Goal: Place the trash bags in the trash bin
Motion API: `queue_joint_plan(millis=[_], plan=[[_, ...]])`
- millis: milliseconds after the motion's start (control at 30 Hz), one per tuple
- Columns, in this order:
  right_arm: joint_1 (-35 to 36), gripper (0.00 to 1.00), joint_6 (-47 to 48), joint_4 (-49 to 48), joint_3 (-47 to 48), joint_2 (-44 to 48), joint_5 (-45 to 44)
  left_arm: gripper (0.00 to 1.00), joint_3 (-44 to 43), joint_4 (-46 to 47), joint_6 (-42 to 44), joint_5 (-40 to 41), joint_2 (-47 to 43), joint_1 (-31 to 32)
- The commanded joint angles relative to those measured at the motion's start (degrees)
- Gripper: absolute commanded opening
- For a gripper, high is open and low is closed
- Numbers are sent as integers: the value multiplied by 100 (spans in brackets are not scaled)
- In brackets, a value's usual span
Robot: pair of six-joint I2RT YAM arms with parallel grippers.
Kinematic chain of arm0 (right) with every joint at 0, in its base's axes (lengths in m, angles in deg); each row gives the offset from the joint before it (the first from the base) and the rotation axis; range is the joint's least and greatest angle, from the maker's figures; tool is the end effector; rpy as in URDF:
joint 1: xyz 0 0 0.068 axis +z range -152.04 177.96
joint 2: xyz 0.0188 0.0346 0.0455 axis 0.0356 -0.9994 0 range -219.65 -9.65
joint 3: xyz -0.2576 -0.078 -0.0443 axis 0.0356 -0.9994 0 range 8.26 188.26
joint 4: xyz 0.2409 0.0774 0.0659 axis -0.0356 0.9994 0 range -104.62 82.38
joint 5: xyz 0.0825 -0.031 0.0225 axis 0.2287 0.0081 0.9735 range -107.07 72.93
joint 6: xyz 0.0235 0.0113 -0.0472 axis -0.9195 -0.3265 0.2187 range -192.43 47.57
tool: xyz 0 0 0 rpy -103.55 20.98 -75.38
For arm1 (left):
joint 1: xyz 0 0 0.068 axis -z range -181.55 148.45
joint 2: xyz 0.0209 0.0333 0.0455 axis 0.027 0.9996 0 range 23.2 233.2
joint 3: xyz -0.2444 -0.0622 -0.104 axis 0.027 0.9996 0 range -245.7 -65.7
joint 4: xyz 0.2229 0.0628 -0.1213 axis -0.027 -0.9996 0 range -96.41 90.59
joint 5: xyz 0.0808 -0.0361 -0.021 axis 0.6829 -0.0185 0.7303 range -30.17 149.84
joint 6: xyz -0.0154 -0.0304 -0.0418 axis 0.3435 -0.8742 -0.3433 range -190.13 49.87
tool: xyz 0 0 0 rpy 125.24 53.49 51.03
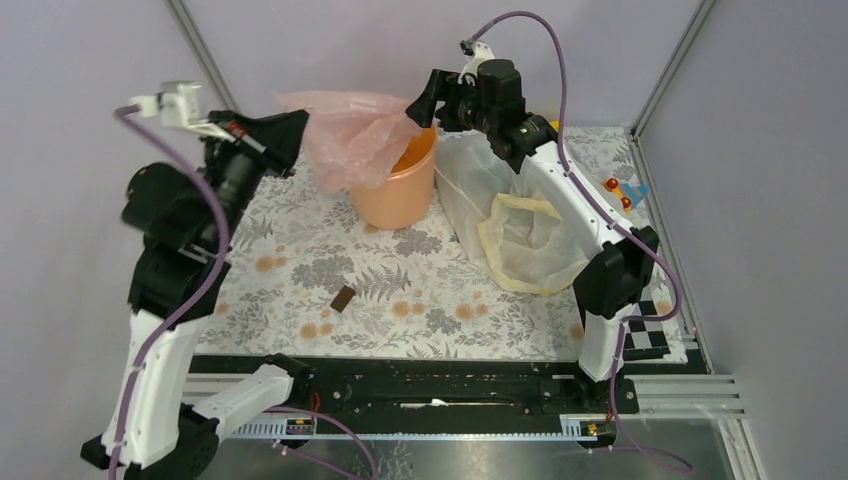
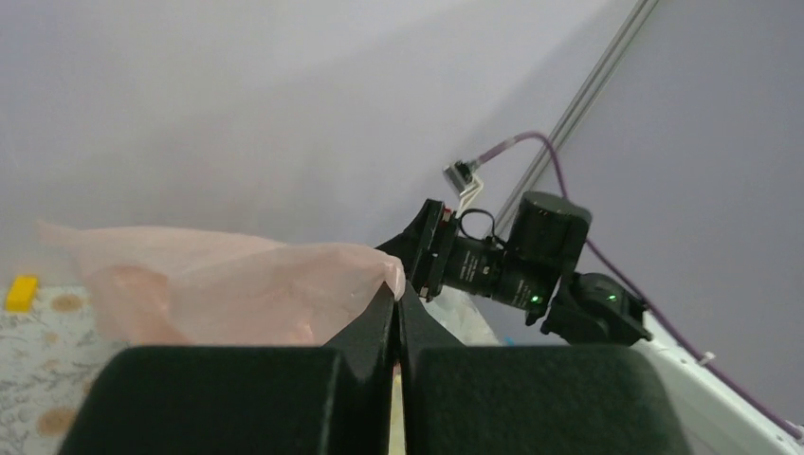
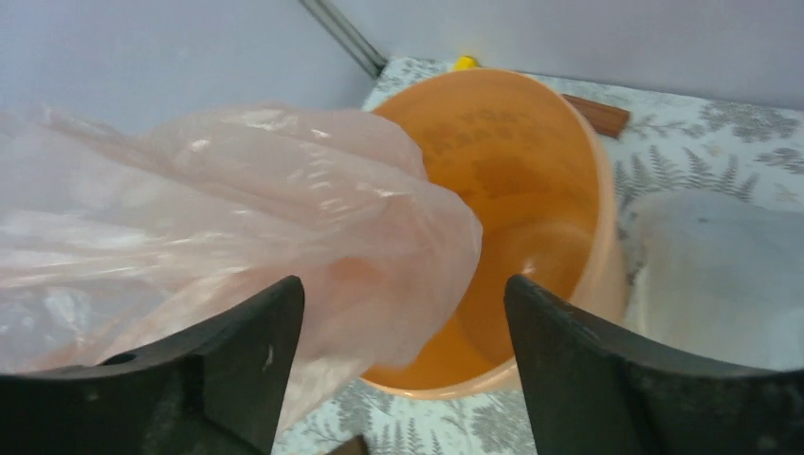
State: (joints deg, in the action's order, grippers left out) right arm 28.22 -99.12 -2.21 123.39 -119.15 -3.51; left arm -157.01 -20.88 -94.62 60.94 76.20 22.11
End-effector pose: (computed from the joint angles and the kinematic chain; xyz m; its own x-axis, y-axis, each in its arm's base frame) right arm 0.3879 0.2360 0.4333 -0.4015 0.2714 -0.8747 -0.5716 0.6720 0.4709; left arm 0.1112 -0.0480 0.5550 0.0823 -0.4886 -0.8686 0.4599 0.7919 -0.4019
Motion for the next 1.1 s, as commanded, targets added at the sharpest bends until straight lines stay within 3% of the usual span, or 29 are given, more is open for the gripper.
queue_joint_plan(millis=[0,133,267,467,600,767,1067], plan=[[30,88,493,478,242,294,-600,0,-52,266,-191,-399,317,-20],[172,86,944,423,-140,653,-789,0,63,726,-334,-611,442,-19],[251,78,1210,468,-359,855,-307,0,312,1224,-433,-723,579,-19],[379,86,1568,-634,-1553,1823,1191,0,321,1418,-617,-992,1214,-19],[581,85,2188,-939,-1906,2215,1960,0,272,1494,-732,-1035,1441,-19],[1054,88,2924,-1141,-1893,2386,1719,0,382,1663,-918,-1122,1473,-16],[1275,81,2699,-1187,-1127,1796,806,0,499,1773,-1157,-1302,1357,-11]])
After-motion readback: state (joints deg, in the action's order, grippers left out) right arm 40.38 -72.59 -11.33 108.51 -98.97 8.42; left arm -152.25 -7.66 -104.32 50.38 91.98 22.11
